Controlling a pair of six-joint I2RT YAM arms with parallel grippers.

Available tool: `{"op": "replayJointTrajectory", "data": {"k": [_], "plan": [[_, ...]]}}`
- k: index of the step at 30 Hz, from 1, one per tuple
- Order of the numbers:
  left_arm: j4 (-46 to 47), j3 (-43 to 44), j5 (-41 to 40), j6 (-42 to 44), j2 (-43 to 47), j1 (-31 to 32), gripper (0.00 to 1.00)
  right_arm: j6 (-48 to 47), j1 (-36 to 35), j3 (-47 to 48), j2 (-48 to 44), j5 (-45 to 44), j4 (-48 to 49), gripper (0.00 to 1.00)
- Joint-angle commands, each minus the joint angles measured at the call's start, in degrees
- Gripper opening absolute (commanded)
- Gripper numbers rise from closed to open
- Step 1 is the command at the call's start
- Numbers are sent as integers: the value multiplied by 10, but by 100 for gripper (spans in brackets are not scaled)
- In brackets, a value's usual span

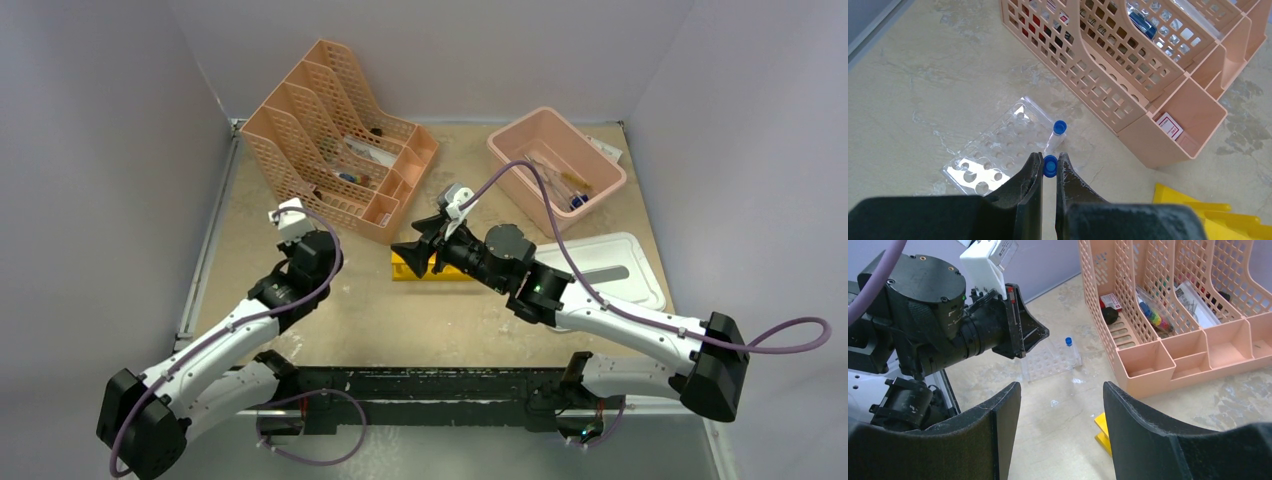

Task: Organize the chemistry lab equipment

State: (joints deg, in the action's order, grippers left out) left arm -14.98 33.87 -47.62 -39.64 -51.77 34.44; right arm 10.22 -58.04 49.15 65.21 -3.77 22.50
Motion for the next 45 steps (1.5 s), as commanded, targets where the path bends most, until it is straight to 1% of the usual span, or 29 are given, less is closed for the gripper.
{"op": "replayJointTrajectory", "data": {"k": [1,7,16,20,27,31,45], "plan": [[50,-12,-40,21,-3,8,0,-3,4,4,-4,-17,11,63],[89,-40,-52,50,0,15,0,-3,5,10,-3,-21,2,63],[141,-58,-62,66,-32,18,0,5,6,21,-13,-29,-23,63],[177,-69,-69,79,-40,17,0,6,6,22,-20,-32,-29,63],[199,-83,-77,89,-59,17,0,19,6,19,-25,-42,-34,63],[220,-94,-68,92,-64,17,0,25,6,16,-28,-44,-34,63],[240,-95,-75,99,-70,17,0,37,6,18,-28,-38,-43,63]]}}
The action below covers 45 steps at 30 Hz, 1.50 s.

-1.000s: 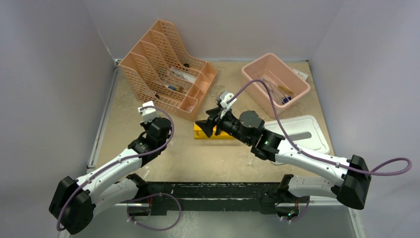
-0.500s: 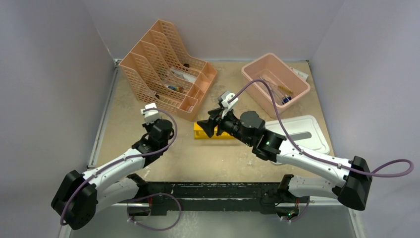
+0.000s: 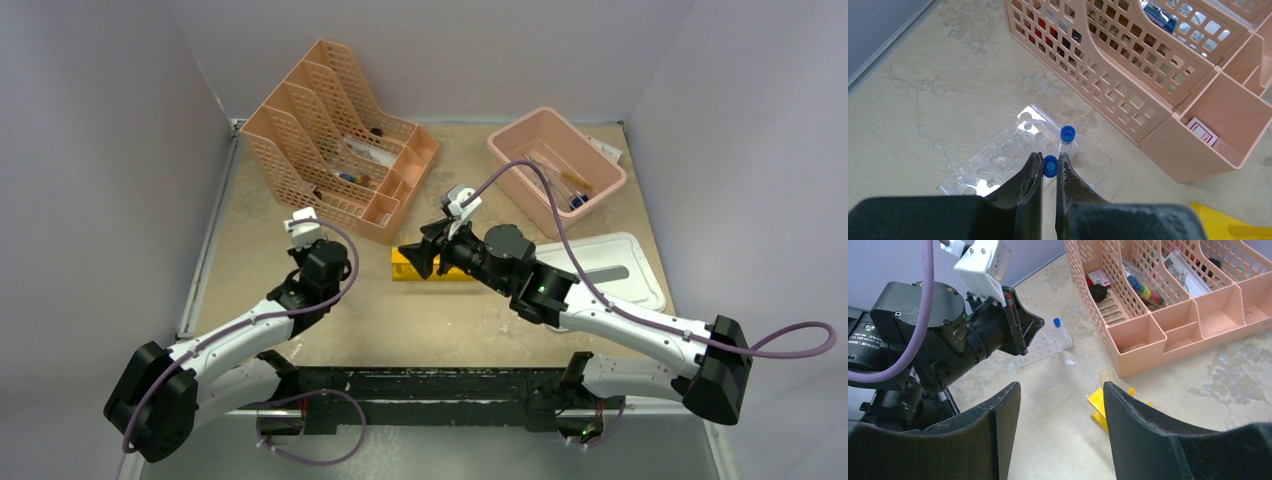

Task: Organize the chemistry lab equipment

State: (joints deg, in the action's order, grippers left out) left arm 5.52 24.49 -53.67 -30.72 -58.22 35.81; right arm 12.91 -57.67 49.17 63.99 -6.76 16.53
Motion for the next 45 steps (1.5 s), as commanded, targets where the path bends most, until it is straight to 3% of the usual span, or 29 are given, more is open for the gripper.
{"op": "replayJointTrajectory", "data": {"k": [1,22,28,45], "plan": [[38,-3,-15,10,-7,3,0,9,2,17,-16,-9,16,63],[41,-1,-18,-28,-63,2,0,6,2,14,-22,-15,9,63],[35,3,-34,-45,-66,1,13,5,2,11,-26,-17,7,63],[0,30,-25,-59,-66,-14,28,3,2,15,-23,-17,7,63]]}}
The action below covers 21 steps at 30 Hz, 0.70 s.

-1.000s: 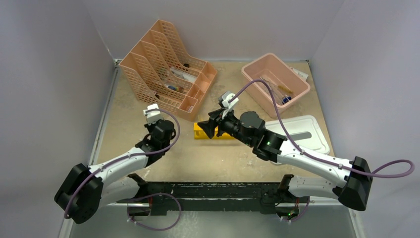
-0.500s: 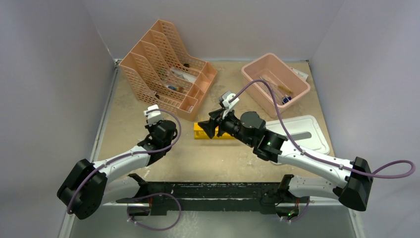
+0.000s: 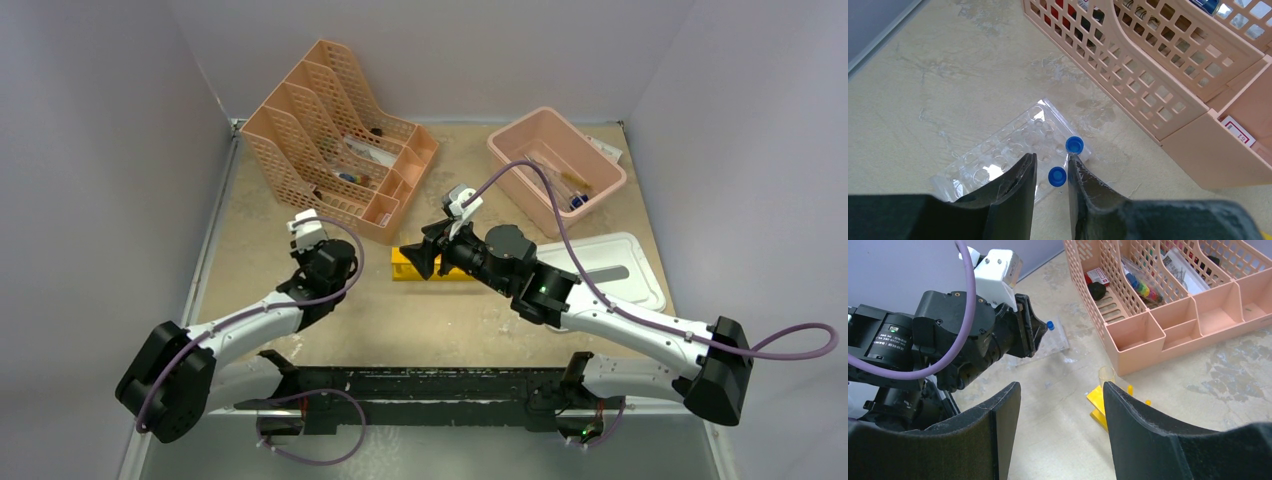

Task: Organize the chemistry lab equipment

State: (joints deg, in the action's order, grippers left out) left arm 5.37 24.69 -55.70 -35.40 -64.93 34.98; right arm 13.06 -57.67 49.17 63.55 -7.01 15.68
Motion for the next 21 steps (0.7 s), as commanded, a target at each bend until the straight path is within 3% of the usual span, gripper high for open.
{"op": "replayJointTrajectory", "data": {"k": [1,6,11,17,21], "plan": [[-2,32,-4,-12,3,-7,29,2,2,15,-18,-14,15,63],[-42,59,6,-23,11,-17,37,1,2,17,-15,-13,16,63],[-141,102,37,-58,18,-33,51,0,2,19,-13,-12,16,63],[-261,133,124,-126,36,-68,54,-1,2,14,-18,-15,15,63],[-290,126,194,-149,46,-94,55,2,2,10,-18,-15,16,63]]}}
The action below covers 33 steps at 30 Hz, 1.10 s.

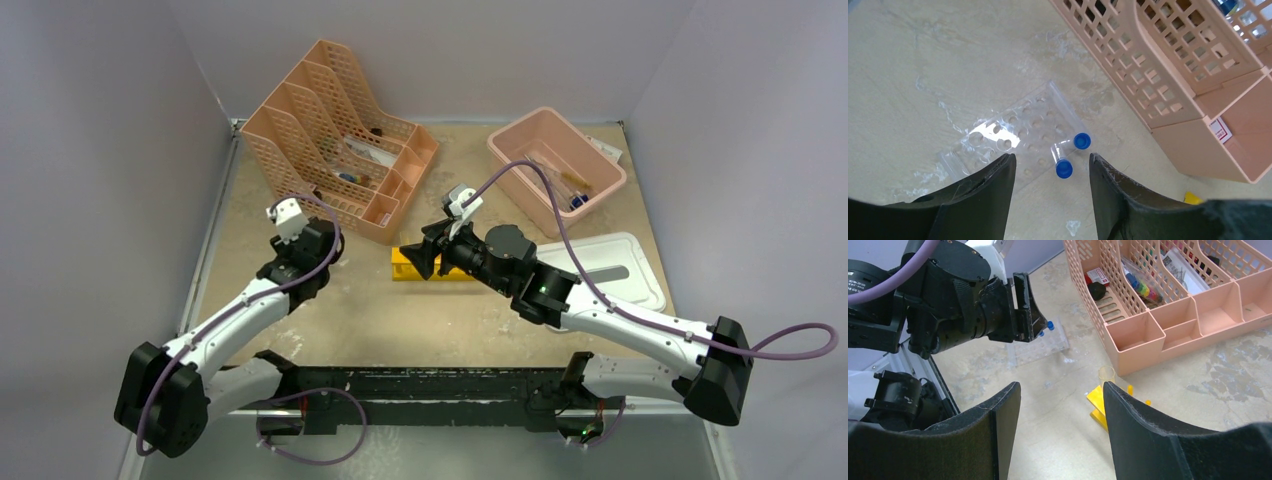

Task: Organize the chemistry lab equipment

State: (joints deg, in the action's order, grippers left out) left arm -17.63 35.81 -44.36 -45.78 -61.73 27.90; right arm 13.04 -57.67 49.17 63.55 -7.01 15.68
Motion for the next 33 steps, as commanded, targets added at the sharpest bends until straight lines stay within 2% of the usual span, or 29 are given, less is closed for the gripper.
{"op": "replayJointTrajectory", "data": {"k": [1,6,17,22,33], "plan": [[-64,16,98,-46,10,-31,55,4,2,10,-18,-14,17,63],[-69,21,118,-44,-16,-43,53,7,2,8,-19,-12,19,63],[-50,37,91,-30,-34,-49,19,11,2,4,-25,-10,16,63],[-46,53,82,-20,-44,-50,15,14,2,4,-25,-10,16,63],[-22,60,91,-9,-75,-52,16,13,2,2,-25,-12,15,63]]}}
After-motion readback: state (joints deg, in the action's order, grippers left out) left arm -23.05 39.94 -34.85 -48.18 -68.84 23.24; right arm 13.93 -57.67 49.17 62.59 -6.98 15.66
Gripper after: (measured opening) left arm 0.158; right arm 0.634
